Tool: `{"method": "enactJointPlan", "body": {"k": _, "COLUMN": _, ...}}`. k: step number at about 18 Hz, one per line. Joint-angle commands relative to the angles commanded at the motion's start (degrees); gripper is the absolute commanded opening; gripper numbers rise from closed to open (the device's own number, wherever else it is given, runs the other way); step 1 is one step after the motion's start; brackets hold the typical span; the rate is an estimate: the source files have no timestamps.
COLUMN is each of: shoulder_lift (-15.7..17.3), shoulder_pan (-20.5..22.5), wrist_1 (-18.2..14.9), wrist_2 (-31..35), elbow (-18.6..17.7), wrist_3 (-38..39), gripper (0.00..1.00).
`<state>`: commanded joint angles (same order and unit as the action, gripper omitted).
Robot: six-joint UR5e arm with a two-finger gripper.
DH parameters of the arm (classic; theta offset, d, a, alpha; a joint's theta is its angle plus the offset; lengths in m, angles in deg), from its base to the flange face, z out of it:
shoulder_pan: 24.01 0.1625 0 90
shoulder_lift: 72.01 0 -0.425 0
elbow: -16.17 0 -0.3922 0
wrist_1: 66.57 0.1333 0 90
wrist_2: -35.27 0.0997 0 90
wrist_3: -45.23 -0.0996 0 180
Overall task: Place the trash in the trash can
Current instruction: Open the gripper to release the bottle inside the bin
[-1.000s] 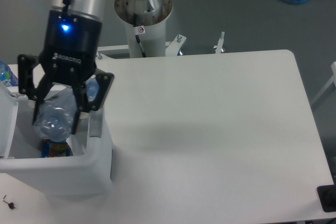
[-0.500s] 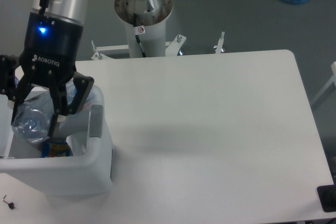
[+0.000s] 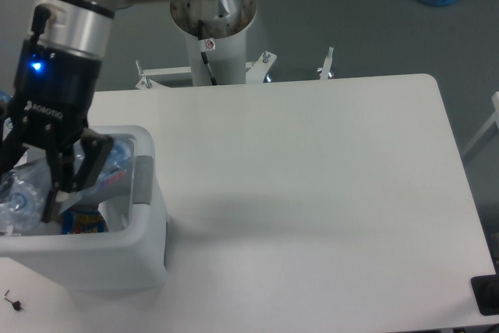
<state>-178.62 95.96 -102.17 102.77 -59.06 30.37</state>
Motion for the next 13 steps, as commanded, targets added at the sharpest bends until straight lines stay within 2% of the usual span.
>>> {"method": "enactJointPlan", "body": {"k": 4, "shoulder_lift": -0.1, "shoulder_pan": -0.6, "wrist_1": -0.1, "wrist_2": 0.0, "elbow": -0.8, "wrist_3": 0.0, "gripper": 0.5}}
{"method": "enactJointPlan", "body": {"k": 5, "shoulder_lift": -0.1, "shoulder_pan": -0.6, "wrist_1": -0.1, "wrist_2": 0.0, "elbow": -1.1, "wrist_3": -0.3, "gripper": 0.6}}
{"method": "enactJointPlan", "body": {"k": 6, "shoulder_lift": -0.2, "shoulder_pan": -0.6, "wrist_1": -0.1, "wrist_2": 0.0, "elbow": -1.2, "wrist_3": -0.6, "gripper": 0.77}}
{"method": "enactJointPlan", "body": {"k": 7, "shoulder_lift": -0.3, "shoulder_pan": -0.6, "wrist_1": -0.1, "wrist_2": 0.0, "elbow": -1.1, "wrist_3": -0.7, "gripper": 0.87}}
{"method": "enactJointPlan", "body": {"k": 9, "shoulder_lift": -0.4, "shoulder_pan": -0.6, "wrist_1": -0.1, "wrist_2": 0.0, "elbow": -0.6, "wrist_3": -0.5, "gripper": 1.0}}
{"method": "enactJointPlan", "body": {"k": 13, "shoulder_lift": 0.2, "shoulder_pan": -0.4, "wrist_1": -0.2, "wrist_2": 0.0, "elbow": -1.1, "wrist_3": 0.1, "gripper": 1.0}}
